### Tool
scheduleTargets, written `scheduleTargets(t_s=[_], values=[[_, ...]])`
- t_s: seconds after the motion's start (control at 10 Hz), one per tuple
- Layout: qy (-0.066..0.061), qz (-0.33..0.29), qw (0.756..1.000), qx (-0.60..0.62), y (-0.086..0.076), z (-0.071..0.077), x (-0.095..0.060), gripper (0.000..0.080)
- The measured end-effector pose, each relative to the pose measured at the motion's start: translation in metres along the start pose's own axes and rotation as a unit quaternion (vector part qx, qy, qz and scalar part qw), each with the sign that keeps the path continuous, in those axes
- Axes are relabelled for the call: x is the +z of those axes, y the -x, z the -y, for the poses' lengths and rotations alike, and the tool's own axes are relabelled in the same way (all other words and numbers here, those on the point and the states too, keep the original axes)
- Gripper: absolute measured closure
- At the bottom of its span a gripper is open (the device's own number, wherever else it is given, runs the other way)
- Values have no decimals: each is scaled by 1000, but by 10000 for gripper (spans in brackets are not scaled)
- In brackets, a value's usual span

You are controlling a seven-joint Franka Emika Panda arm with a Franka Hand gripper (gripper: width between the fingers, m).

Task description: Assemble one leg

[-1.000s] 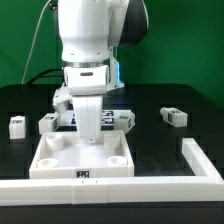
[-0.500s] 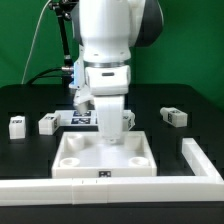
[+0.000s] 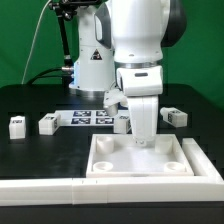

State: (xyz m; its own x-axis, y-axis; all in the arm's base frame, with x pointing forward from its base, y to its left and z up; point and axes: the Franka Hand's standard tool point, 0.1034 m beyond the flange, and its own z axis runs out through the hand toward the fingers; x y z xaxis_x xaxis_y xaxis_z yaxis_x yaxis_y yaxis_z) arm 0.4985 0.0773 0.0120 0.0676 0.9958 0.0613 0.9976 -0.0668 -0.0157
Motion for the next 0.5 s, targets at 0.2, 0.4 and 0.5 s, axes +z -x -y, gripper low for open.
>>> scheduleTargets(t_s=[0.2, 0.4, 0.5], values=[[-3, 0, 1000, 7, -8, -2, 2, 738], [-4, 1, 1000, -1, -6, -3, 2, 738], [-4, 0, 1000, -5, -4, -3, 2, 738]])
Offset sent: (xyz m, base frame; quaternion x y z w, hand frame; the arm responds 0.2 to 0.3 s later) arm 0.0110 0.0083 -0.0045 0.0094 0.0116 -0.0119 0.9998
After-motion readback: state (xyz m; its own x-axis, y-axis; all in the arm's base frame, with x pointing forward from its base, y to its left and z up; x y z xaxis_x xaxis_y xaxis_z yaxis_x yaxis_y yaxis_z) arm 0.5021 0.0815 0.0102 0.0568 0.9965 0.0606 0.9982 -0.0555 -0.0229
